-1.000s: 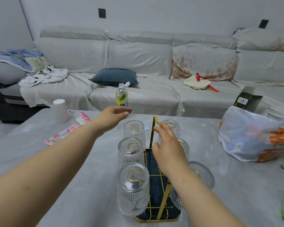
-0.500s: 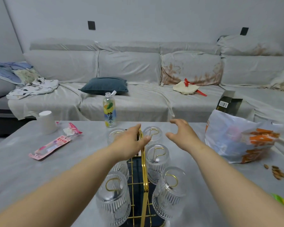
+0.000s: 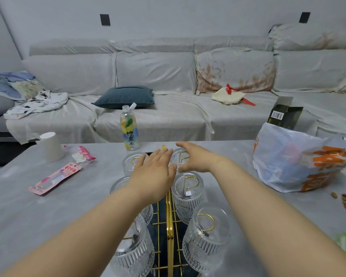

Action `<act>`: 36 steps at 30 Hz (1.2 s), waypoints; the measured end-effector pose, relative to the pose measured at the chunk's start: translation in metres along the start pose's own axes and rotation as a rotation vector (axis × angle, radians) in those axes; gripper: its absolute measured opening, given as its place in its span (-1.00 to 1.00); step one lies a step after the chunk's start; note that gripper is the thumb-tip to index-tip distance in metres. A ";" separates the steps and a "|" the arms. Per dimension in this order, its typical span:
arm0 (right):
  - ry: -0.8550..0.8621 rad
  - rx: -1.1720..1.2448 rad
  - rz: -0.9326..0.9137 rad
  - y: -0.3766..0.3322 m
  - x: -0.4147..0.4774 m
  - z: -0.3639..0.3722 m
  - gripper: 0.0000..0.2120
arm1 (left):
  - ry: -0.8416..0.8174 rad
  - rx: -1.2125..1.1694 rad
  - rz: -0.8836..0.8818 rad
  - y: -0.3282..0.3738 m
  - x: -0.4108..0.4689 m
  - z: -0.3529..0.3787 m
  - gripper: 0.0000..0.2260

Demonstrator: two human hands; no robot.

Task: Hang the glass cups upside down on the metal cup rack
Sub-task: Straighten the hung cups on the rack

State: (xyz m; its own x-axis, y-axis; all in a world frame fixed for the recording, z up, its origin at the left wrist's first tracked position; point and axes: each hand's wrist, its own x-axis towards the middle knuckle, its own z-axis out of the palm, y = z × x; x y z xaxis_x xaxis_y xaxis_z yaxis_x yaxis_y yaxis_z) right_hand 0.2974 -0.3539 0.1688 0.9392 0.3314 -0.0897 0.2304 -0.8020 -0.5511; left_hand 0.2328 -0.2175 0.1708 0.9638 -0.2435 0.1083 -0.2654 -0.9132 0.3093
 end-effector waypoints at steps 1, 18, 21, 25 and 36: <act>0.017 0.027 -0.006 0.001 0.001 0.001 -0.25 | 0.001 -0.005 0.000 -0.001 0.000 0.000 -0.58; 0.081 0.082 0.032 0.009 -0.002 -0.005 -0.32 | 0.001 -0.069 -0.017 0.001 -0.002 -0.001 -0.58; 0.109 0.095 0.040 0.007 -0.008 -0.008 -0.32 | 0.000 -0.076 -0.017 0.000 -0.002 0.000 -0.58; 0.218 0.117 0.017 0.003 -0.032 -0.016 -0.46 | 0.002 -0.081 -0.028 0.001 -0.002 0.000 -0.58; 0.004 0.024 -0.065 -0.013 -0.089 0.009 -0.42 | 0.104 -0.104 0.019 -0.004 -0.022 0.003 -0.50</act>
State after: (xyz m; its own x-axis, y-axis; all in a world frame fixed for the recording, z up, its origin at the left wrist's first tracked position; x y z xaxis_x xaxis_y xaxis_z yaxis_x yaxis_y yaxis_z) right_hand 0.2085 -0.3685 0.1766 0.9234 0.3806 -0.0493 0.2851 -0.7664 -0.5756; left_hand 0.2126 -0.2094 0.1639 0.9523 -0.2204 0.2112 -0.2901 -0.8685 0.4019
